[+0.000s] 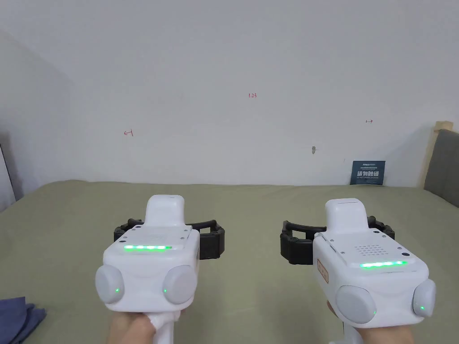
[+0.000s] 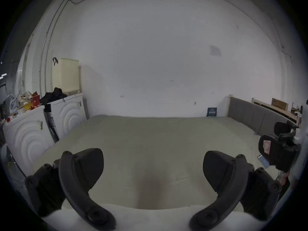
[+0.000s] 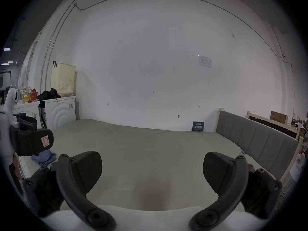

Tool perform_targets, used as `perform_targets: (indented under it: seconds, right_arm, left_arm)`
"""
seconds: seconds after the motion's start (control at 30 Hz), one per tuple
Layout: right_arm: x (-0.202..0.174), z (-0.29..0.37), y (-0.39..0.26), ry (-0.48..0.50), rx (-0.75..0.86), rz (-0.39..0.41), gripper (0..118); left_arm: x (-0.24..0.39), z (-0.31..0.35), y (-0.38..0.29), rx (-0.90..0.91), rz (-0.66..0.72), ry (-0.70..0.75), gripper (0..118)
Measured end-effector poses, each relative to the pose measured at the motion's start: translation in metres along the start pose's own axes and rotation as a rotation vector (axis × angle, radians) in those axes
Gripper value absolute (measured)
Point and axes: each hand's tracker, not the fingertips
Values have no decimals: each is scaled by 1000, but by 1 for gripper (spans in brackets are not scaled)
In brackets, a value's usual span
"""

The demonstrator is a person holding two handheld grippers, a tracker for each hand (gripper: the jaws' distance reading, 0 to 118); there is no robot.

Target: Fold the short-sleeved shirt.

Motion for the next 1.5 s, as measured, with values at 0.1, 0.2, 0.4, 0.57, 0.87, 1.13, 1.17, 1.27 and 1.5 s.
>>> perform_targets:
  seconds: [0.1, 0.2, 0.4, 0.57, 0.87, 1.13, 1.17, 1.27, 1.5]
  right_arm:
    - [0, 1, 1, -7, -10, -8, 118]
    - [2, -1, -1, 4, -32, -26, 118]
    - [6, 0, 1, -9, -18, -40, 118]
    - [8, 1, 2, -13, -9, -42, 118]
    - [10, -3, 9, -41, -71, -79, 118]
    - [6, -4, 12, -41, -79, -26, 118]
    - [6, -4, 13, -32, -82, -44, 118]
    - [8, -4, 17, -32, -86, -83, 118]
    - [5, -5, 20, -55, -109, -63, 118]
  left_arm:
    - [2, 3, 2, 0, -23, -7, 118]
    - [1, 8, 2, 25, -19, -51, 118]
    - [1, 14, 6, 48, -11, -60, 118]
    - [4, 14, 4, 41, -29, -41, 118]
    - [-3, 14, 9, 27, 2, -49, 118]
    - [-4, 20, 10, 23, -14, -63, 118]
    - [-4, 20, 10, 24, -14, -64, 118]
    - [-5, 21, 11, 25, -8, -69, 118]
    - [-9, 21, 13, 16, 7, -77, 118]
